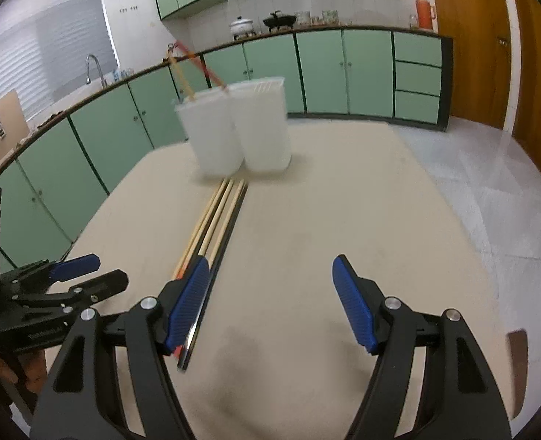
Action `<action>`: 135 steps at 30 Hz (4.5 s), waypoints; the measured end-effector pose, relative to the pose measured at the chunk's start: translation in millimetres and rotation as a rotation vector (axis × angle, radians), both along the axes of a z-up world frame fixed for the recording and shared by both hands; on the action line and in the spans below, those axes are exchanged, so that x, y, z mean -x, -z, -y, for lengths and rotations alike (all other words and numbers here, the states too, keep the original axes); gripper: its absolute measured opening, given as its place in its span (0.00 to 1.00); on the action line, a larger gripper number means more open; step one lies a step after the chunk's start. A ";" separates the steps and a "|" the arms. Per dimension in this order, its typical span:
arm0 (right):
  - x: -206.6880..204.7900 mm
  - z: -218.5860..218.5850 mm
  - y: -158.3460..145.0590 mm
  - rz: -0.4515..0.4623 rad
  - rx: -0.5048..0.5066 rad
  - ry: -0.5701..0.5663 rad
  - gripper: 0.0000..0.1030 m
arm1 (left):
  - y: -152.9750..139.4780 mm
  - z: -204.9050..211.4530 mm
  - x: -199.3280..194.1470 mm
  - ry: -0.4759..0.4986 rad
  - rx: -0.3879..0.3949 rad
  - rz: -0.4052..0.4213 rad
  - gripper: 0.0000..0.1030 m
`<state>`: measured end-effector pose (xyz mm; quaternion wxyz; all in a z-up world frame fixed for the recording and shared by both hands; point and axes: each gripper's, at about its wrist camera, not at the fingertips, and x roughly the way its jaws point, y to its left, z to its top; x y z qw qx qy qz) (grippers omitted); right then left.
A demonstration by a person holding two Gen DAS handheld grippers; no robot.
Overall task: Organize utensils
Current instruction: 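Lower the red chopstick into the holder and open the right tool while the left tool releases its chopstick, then move both tools down to the chopsticks on the mat and grasp a black chopstick with the right tool, then grasp a bamboo chopstick with the left tool while the right tool holds the black chopstick, then lift both chopsticks upright and carry them over the white holder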
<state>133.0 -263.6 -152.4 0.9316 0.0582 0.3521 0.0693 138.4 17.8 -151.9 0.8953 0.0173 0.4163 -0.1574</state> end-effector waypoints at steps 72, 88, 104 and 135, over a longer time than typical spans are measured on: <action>29.9 -9.1 43.2 -0.064 0.057 -0.003 0.06 | 29.9 8.2 23.6 -0.073 -0.085 0.007 0.65; 24.4 -10.2 45.7 -0.071 0.057 -0.016 0.06 | 30.2 21.6 23.4 -0.035 -0.023 0.019 0.07; 33.9 -3.2 -28.6 0.088 0.099 -0.053 0.06 | -51.8 19.7 39.4 0.006 0.001 0.192 0.07; -34.2 9.3 -183.9 0.202 0.010 -0.181 0.06 | -175.6 5.6 -12.4 0.040 0.118 0.416 0.07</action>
